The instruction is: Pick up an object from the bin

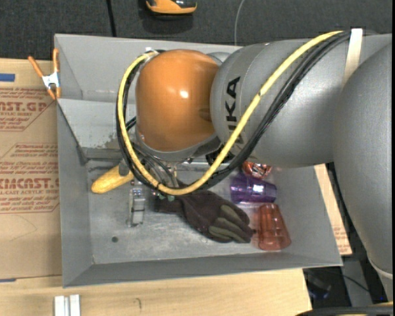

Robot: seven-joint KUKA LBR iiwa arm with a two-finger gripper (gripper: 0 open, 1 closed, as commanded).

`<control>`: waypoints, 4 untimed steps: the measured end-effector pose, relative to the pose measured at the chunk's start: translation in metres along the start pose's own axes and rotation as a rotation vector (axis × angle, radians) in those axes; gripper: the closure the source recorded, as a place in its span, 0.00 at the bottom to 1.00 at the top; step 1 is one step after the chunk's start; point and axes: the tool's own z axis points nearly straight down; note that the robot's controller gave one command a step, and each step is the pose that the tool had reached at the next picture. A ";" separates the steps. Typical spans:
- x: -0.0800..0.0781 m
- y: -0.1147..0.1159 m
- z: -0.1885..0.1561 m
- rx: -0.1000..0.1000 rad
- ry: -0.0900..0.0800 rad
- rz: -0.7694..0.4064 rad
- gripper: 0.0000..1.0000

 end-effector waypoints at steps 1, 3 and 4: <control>-0.002 -0.001 -0.004 -0.001 -0.007 0.002 0.00; -0.032 -0.030 0.105 -0.002 -0.012 0.007 0.00; -0.049 -0.050 0.152 0.001 -0.006 -0.090 0.00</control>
Offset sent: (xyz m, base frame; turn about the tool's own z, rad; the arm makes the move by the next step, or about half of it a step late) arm 0.0261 -0.0237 -0.1528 0.2271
